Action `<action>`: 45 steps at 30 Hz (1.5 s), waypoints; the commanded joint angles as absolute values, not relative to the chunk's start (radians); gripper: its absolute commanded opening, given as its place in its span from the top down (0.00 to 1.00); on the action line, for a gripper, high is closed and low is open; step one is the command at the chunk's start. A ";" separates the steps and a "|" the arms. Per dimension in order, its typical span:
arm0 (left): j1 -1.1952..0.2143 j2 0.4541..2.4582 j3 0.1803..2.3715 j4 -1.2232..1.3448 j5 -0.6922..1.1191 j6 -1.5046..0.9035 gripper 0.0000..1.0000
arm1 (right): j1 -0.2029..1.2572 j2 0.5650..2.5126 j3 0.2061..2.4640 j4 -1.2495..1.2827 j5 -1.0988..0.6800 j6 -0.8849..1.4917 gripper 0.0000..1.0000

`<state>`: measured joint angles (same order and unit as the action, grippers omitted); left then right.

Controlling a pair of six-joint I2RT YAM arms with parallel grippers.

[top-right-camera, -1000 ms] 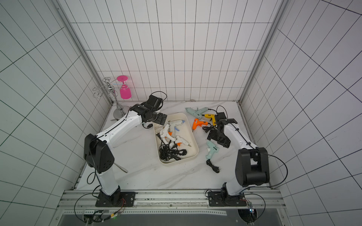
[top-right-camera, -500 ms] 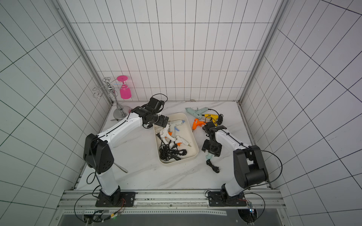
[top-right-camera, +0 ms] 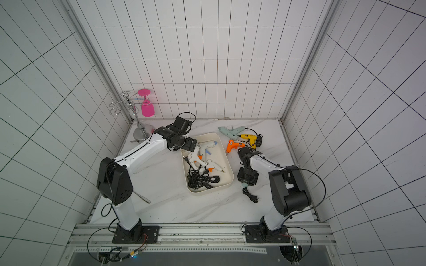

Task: Put the hot melt glue gun into the storage box
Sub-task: Pick up the hot melt adhesive gun from the center of the board.

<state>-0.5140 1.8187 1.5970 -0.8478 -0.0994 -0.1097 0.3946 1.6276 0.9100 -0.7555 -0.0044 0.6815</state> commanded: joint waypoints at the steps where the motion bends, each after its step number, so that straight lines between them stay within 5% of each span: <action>1: -0.511 1.778 1.588 -0.828 -0.099 -0.115 0.02 | 0.400 1.685 0.905 -0.673 0.060 0.682 0.69; 5: -0.506 1.774 1.585 -0.827 -0.089 -0.111 0.02 | 0.400 1.690 0.911 -0.668 0.035 0.661 0.90; 13: -0.493 1.710 1.526 -0.722 0.063 -0.099 0.02 | 0.334 1.477 0.963 -0.727 -0.064 0.570 0.97; 18: -0.482 1.601 1.413 -0.496 0.268 -0.087 0.02 | 0.230 1.364 1.126 -0.787 -0.365 0.407 0.99; 26: -0.478 1.468 1.194 0.013 0.532 -0.161 0.01 | 0.244 1.487 1.404 -0.879 -0.999 0.279 0.96; 29: -0.479 1.484 1.200 0.063 0.573 -0.176 0.01 | 0.283 1.501 1.439 -0.858 -1.113 0.267 0.96; 39: -0.494 1.520 1.206 0.101 0.621 -0.194 0.01 | 0.399 1.572 1.514 -0.879 -1.137 0.236 0.95; 45: -0.499 1.512 1.186 0.068 0.546 -0.172 0.01 | 0.421 1.627 1.560 -0.980 -0.956 0.180 0.95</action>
<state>-0.4961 1.5162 1.2053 0.0723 0.5926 -0.1867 0.4129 1.5986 1.4914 -0.9047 -1.0405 0.2359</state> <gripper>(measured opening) 0.989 0.283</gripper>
